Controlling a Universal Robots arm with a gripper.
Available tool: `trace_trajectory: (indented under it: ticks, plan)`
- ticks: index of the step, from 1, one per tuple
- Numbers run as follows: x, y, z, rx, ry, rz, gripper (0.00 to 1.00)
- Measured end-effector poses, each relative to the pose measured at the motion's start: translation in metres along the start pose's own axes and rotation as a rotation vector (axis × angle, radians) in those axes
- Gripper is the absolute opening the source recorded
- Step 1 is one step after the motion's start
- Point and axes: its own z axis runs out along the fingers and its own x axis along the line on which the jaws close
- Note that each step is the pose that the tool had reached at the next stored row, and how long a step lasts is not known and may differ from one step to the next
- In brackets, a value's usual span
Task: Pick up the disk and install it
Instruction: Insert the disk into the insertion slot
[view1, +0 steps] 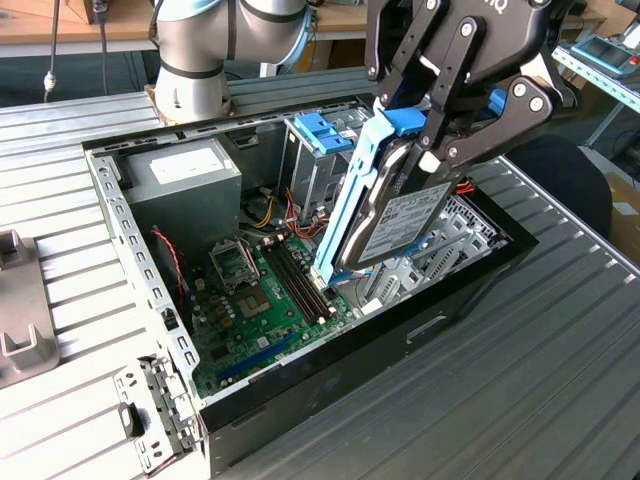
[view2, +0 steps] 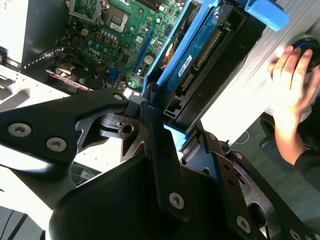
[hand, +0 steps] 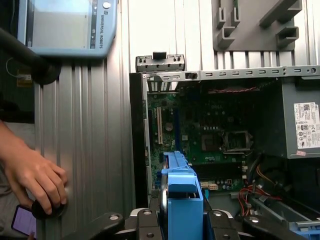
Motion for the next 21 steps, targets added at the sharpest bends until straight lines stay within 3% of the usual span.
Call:
trace_trajectory:
  ticks: [21]
  plan:
    - [-0.0005, -0.0111, -0.0005, 0.0000, 0.0000, 0.000, 0.37]
